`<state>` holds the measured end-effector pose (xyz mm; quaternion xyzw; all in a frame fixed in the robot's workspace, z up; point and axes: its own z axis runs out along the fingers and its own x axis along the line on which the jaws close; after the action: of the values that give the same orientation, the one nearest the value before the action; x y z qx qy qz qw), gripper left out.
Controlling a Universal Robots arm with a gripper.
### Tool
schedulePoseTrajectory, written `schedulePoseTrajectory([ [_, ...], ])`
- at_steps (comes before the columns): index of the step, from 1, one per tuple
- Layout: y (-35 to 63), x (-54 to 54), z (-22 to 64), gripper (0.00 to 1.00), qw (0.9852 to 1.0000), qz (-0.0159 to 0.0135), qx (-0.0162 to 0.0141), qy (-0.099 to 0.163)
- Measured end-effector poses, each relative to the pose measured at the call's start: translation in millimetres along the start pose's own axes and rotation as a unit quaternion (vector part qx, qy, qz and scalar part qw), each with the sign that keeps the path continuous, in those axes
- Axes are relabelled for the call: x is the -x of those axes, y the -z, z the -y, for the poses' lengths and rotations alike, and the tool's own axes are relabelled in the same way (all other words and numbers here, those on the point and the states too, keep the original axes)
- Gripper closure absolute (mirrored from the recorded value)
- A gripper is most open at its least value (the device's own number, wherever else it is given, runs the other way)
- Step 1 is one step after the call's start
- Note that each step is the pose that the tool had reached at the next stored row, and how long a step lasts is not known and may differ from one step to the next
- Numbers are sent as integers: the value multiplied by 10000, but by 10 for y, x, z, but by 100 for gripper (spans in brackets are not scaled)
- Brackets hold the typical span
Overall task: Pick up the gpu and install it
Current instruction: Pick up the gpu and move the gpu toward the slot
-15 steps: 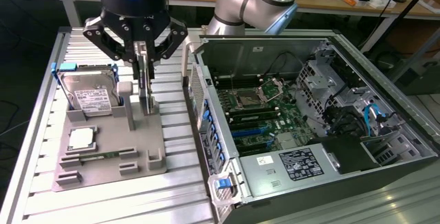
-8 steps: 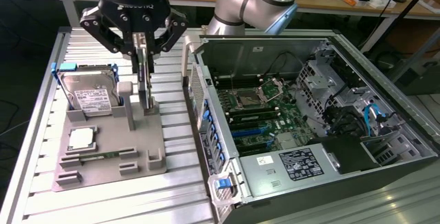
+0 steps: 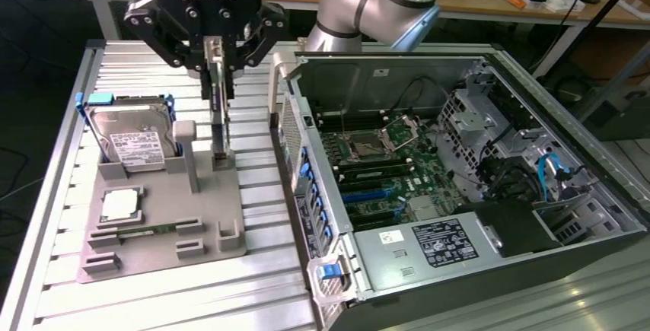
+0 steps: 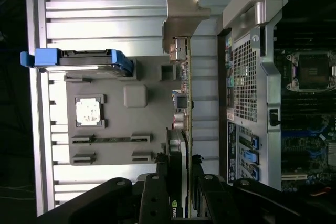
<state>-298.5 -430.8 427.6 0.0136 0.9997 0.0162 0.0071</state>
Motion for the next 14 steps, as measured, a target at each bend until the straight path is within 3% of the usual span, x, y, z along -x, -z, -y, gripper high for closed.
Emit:
schedulePoseTrajectory([
  [4, -3, 183, -4, 73, 10000, -88, -2, -3],
  [12, -11, 488, -9, 73, 9997, -226, -6, -7],
  [14, -12, 570, -10, 73, 9997, -249, -7, -8],
])
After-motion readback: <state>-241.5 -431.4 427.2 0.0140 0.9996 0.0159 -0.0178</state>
